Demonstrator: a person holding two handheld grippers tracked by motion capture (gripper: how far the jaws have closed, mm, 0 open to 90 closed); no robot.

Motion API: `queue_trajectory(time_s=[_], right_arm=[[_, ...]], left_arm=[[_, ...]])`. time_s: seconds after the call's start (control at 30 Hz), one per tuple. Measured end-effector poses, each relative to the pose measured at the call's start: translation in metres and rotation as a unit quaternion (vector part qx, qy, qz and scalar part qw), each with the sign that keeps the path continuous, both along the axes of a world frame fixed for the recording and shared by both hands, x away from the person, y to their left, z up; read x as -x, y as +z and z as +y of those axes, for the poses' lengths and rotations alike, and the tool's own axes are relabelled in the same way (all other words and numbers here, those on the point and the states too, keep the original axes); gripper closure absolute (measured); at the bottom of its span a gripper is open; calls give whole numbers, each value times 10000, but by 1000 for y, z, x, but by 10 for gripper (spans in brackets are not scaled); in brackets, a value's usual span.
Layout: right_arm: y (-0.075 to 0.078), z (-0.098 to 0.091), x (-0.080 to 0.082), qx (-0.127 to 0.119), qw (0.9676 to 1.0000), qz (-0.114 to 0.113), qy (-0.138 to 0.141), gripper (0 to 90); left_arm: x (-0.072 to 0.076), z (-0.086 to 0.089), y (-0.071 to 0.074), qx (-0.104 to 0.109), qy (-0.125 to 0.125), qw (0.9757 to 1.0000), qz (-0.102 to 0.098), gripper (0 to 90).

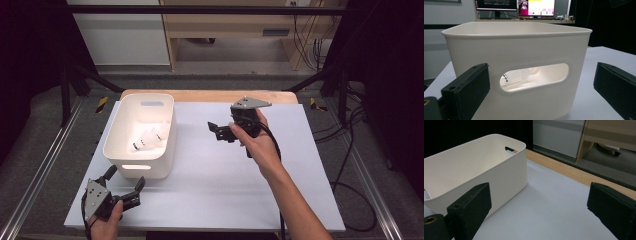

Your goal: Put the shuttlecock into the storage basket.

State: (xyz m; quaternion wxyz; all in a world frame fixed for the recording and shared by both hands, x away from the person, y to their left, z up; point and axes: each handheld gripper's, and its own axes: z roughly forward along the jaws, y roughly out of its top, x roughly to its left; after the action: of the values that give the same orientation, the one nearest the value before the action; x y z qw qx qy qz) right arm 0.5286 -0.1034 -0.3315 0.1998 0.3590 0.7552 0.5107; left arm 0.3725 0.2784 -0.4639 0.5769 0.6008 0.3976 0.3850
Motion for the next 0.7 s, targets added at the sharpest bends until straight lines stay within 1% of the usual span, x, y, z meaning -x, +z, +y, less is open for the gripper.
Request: queue_trajectory(time_s=[0.13,0.2,0.43,0.5,0.57,0.7], right_arm=[[0,-8,1,-23,10000,1,-48,56],[0,-11,1,-42,10000,17,-55,54],[-1,-22,3,-82,9999,7,-112,51],[0,-25,4,-96,9999,-7,-128,50],[0,-28,5,-99,9998,-17,-146,50],[1,-33,6,-121,9998,-37,-166,45]], left_arm=[[1,3,1,5,31,10000,8,6],[2,5,2,55,53,10000,0,6],[6,12,4,92,119,9999,-28,5],[6,16,4,56,145,9999,-27,5],[6,18,5,105,170,9998,-22,5],[6,24,5,75,136,9999,-11,5]])
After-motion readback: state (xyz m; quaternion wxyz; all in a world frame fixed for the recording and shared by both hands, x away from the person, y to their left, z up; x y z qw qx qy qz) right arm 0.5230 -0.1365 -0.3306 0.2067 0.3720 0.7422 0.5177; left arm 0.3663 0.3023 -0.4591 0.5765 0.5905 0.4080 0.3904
